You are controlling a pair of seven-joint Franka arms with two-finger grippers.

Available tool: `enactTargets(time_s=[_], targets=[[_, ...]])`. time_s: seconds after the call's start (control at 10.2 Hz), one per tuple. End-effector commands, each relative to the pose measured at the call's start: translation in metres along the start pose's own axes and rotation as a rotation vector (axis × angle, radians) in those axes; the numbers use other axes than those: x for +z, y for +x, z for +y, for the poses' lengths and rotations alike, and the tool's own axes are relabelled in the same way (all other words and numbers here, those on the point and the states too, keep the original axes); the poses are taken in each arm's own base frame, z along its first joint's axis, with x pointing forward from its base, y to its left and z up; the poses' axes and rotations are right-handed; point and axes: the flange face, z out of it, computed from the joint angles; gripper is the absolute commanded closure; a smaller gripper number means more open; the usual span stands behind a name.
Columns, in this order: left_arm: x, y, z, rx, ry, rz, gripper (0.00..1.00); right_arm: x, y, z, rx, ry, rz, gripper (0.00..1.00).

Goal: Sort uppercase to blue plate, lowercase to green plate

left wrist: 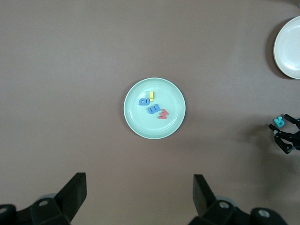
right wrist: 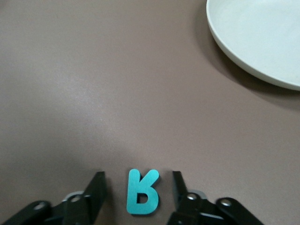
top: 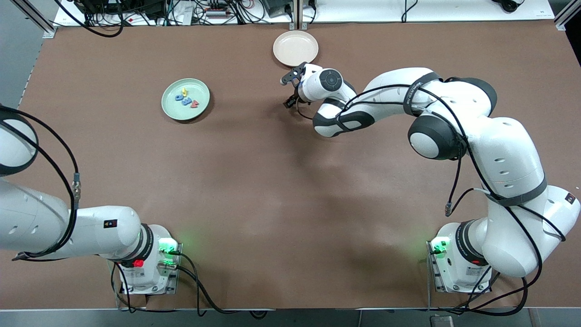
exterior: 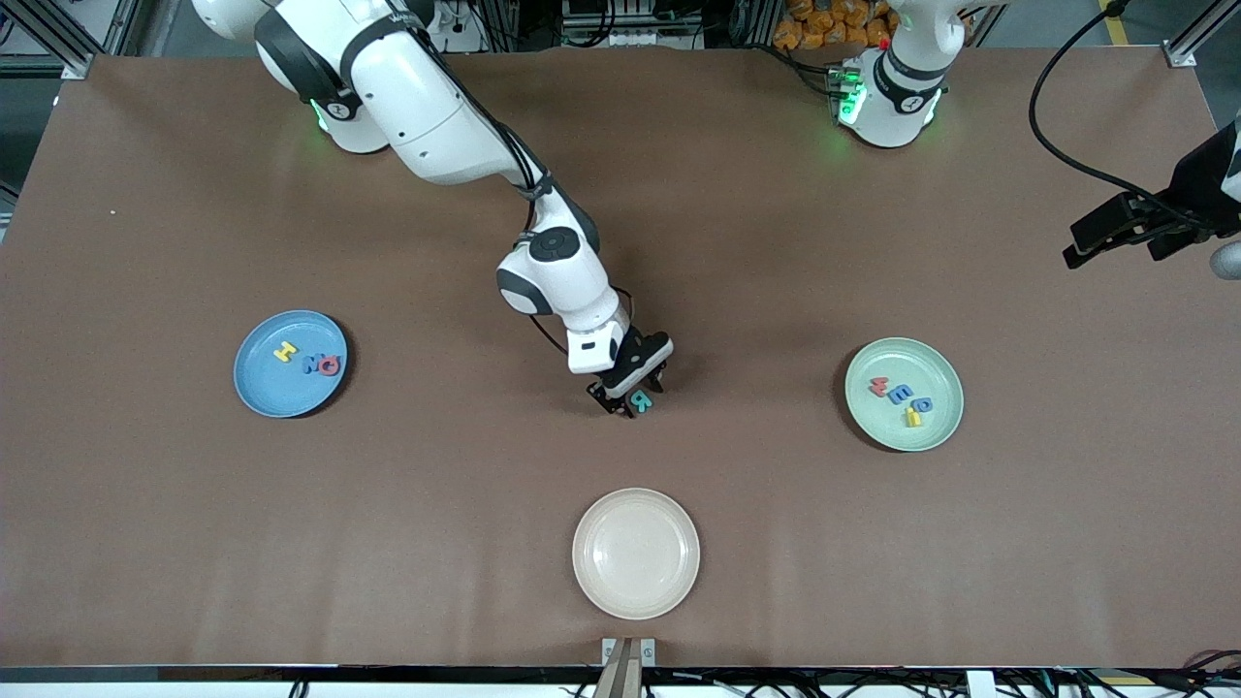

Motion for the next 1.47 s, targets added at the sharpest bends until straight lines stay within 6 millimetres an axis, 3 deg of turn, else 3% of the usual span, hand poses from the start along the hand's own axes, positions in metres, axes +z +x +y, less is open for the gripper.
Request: enactTargets(time_s=[0.0, 0.49, 0.78, 0.88, 1.18, 1.37], targets=[[-0.003, -0.002, 0.000, -0.003, -0.022, -0.006, 0.00, 0.004, 0.000, 0.001, -0.018, -0.004, 0.014, 0.55], [-0.003, -0.001, 0.000, -0.002, -0.018, -0.005, 0.00, 0.004, 0.001, 0.002, -0.010, -0.003, 0.014, 0.83], [-0.003, -0.001, 0.000, -0.003, -0.021, -0.006, 0.00, 0.003, 0.002, 0.005, -0.006, -0.006, 0.016, 0.87], [-0.002, -0.001, 0.000, -0.003, -0.021, -0.007, 0.00, 0.000, 0.006, 0.011, -0.001, -0.010, 0.023, 0.87], [-0.002, -0.001, 0.000, -0.003, -0.021, -0.007, 0.00, -0.007, 0.017, 0.029, 0.028, -0.027, 0.030, 1.00], [-0.002, -0.001, 0.000, -0.003, -0.022, -0.007, 0.00, -0.010, 0.018, 0.036, 0.031, -0.057, -0.045, 1.00]])
